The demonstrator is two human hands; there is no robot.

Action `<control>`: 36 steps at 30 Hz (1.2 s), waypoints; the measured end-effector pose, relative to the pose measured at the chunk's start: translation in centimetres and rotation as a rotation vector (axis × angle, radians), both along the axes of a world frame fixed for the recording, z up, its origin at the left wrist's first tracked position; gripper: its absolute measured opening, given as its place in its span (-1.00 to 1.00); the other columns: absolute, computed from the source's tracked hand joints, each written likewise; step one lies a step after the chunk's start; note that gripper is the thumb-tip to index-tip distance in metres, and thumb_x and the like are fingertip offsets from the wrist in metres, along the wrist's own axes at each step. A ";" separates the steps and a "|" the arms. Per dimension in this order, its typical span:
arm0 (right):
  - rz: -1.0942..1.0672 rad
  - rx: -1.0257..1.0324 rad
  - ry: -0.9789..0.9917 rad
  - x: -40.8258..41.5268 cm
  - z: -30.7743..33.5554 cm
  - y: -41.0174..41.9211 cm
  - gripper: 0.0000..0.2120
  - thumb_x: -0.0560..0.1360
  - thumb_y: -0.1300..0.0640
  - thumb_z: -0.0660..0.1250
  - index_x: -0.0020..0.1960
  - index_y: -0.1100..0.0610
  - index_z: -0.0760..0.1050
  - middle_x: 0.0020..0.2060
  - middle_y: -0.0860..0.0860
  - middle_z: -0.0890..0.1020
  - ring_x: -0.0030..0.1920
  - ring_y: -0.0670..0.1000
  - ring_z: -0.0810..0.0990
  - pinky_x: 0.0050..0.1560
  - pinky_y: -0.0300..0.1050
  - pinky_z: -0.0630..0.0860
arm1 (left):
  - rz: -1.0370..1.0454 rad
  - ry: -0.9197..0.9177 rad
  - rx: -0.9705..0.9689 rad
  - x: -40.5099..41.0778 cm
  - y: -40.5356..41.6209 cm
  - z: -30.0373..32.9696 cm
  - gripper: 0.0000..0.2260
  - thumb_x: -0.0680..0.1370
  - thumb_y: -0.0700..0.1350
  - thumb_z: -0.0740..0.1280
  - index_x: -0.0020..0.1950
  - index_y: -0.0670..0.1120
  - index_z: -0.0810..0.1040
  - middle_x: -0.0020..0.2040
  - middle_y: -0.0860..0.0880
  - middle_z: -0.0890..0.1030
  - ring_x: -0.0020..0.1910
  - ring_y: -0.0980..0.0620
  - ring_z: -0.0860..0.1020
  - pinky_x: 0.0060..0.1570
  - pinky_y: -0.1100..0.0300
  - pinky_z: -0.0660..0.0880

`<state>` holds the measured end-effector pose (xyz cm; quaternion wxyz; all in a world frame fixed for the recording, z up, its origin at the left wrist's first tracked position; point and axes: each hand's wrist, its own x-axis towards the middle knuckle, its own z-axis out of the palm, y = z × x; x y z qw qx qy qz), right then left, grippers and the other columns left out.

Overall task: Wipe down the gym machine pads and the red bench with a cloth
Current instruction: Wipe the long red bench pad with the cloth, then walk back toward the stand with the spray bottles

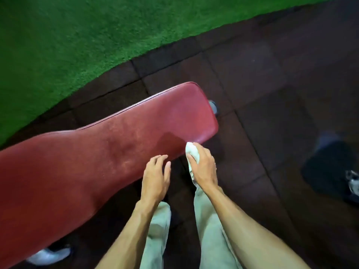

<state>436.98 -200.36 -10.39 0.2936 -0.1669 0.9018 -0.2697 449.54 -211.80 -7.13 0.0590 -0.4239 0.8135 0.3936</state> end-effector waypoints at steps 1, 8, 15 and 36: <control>-0.053 0.032 -0.028 0.6 1.6 2.0 -0.60 0.59 -0.03 0.30 0.42 -0.12 0.41 0.29 0.00 0.53 0.28 0.12 0.49 0.35 -0.02 0.35 | -0.018 -0.006 0.062 -0.2 1.1 1.4 -0.73 0.63 -0.03 0.22 0.26 -0.08 0.55 0.21 -0.03 0.56 0.26 -0.01 0.50 0.33 0.07 0.43; -0.361 0.105 -0.154 0.5 9.6 15.1 -0.59 0.57 0.03 0.34 0.41 -0.03 0.44 0.27 0.10 0.55 0.27 0.21 0.50 0.29 0.03 0.42 | -0.366 -0.248 0.211 -7.1 7.5 9.4 -0.78 0.63 -0.02 0.21 0.14 -0.08 0.58 0.05 -0.06 0.62 0.12 -0.05 0.55 0.20 0.06 0.46; -0.601 0.060 -0.168 -6.3 15.3 24.5 -0.63 0.58 0.00 0.30 0.38 -0.14 0.39 0.24 0.01 0.53 0.23 0.16 0.52 0.22 -0.04 0.45 | -0.577 -0.342 0.255 -19.3 15.5 14.7 -0.86 0.61 -0.10 0.25 -0.01 -0.06 0.60 -0.01 -0.09 0.69 0.06 -0.06 0.62 0.08 0.14 0.48; -0.808 0.064 -0.143 -47.1 19.6 38.0 -0.60 0.62 0.00 0.22 0.45 -0.09 0.32 0.34 0.03 0.45 0.27 0.13 0.45 0.26 -0.06 0.41 | -0.952 -0.253 0.152 -64.3 31.4 17.6 -0.77 0.63 -0.05 0.18 0.02 -0.16 0.55 -0.14 -0.03 0.64 -0.08 -0.11 0.63 0.06 0.01 0.56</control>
